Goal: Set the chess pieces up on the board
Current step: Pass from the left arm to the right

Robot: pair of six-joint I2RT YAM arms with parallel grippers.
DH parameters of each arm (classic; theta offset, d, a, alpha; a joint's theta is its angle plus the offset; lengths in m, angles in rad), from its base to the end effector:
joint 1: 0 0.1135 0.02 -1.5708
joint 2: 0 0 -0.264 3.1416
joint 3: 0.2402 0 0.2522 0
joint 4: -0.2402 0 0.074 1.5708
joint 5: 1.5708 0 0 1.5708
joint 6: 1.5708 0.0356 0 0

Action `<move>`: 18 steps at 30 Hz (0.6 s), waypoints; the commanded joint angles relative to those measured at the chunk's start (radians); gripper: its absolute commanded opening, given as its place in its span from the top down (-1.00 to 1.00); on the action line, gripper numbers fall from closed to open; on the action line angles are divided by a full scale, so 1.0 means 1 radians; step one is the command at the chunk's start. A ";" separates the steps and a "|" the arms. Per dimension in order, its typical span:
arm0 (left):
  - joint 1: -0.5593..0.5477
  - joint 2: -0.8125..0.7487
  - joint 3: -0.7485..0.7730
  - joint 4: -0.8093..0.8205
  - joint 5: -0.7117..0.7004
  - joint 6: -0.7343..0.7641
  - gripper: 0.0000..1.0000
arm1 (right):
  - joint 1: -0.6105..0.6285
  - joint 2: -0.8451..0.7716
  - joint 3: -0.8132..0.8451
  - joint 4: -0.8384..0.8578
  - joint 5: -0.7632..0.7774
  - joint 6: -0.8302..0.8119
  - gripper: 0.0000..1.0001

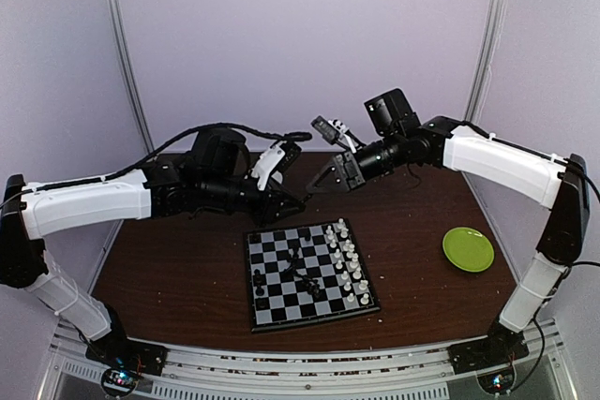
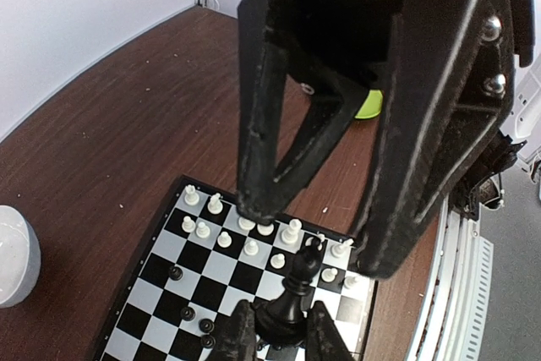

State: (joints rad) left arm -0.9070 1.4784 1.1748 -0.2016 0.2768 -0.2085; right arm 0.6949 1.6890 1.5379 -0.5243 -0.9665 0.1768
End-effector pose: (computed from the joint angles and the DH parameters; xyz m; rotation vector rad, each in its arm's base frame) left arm 0.2031 -0.2754 0.3080 0.9206 2.0010 -0.9446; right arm 0.2700 0.2632 0.3392 -1.1330 2.0452 1.5381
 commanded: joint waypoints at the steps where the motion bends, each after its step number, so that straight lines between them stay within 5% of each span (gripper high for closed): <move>1: -0.004 -0.020 0.007 0.045 0.009 0.005 0.70 | 0.010 0.018 -0.004 0.027 -0.005 0.010 0.17; 18: -0.004 -0.020 0.005 0.048 0.001 0.004 0.71 | 0.034 0.027 -0.032 0.064 -0.037 0.038 0.60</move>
State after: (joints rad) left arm -0.9100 1.4784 1.1748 -0.2001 0.2771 -0.2085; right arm 0.7227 1.7100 1.5177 -0.4992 -0.9733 0.1947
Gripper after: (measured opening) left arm 0.153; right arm 0.220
